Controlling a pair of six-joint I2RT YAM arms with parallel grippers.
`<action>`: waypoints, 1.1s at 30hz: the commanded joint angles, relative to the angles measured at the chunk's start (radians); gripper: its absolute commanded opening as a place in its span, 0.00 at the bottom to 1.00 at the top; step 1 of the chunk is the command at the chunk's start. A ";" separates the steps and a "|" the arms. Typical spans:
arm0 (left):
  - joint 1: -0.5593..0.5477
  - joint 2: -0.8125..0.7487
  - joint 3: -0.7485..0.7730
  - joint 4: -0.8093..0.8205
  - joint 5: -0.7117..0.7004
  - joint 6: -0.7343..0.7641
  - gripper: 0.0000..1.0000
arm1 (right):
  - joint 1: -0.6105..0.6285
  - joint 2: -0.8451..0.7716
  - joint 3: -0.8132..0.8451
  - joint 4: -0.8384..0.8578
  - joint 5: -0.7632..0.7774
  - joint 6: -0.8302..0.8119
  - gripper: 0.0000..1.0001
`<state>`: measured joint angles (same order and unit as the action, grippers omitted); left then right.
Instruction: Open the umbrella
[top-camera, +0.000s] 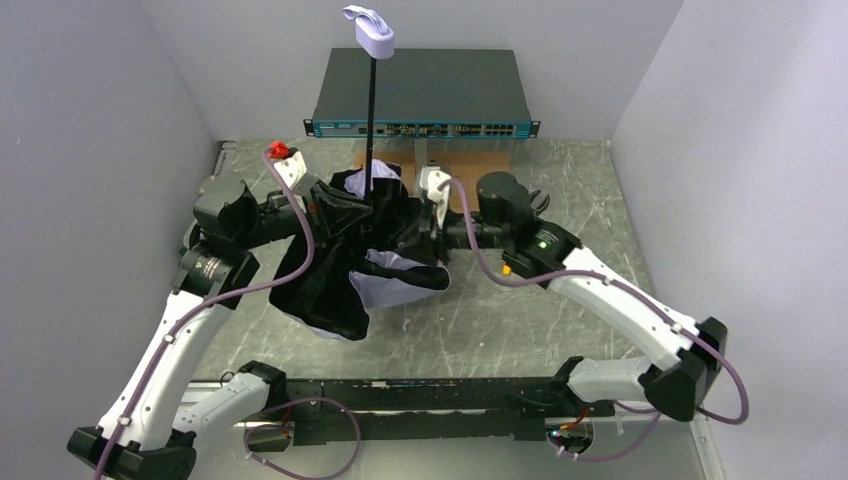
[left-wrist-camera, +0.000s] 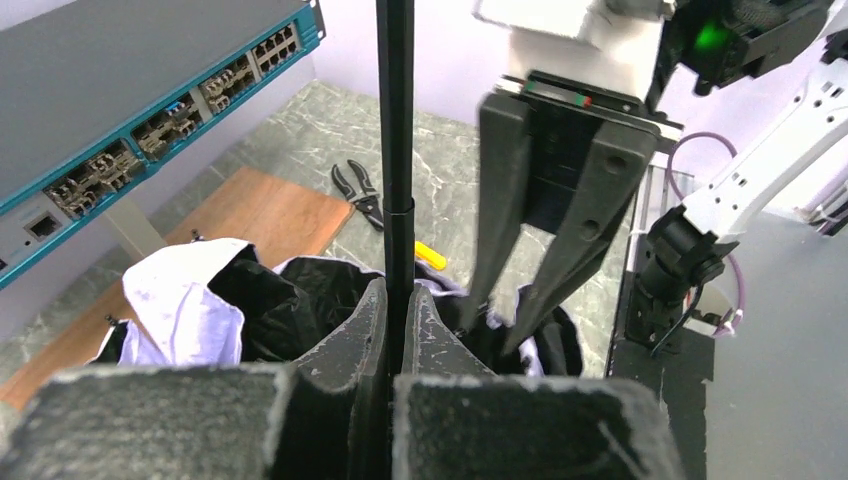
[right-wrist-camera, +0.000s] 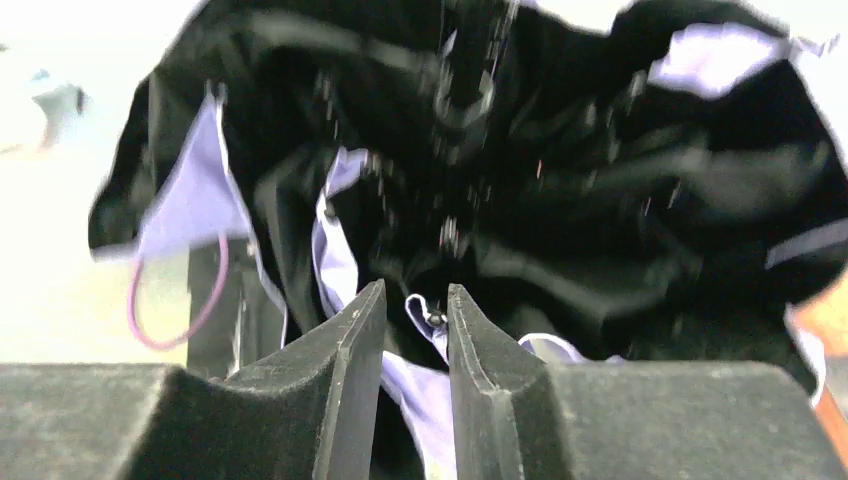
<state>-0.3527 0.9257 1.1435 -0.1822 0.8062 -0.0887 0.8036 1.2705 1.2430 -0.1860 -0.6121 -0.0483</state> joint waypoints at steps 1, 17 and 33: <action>-0.006 -0.040 0.045 0.037 0.003 0.076 0.00 | -0.015 -0.145 -0.067 -0.277 -0.029 -0.240 0.29; -0.113 0.005 0.079 0.056 -0.006 0.147 0.00 | 0.013 -0.018 0.038 0.227 -0.011 -0.031 0.56; -0.112 0.032 0.138 0.124 -0.052 -0.018 0.00 | 0.041 0.026 -0.086 0.326 0.005 -0.102 0.00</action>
<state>-0.4625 0.9668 1.1889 -0.1684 0.7841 -0.0628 0.8421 1.3144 1.2190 0.1169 -0.5957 -0.0834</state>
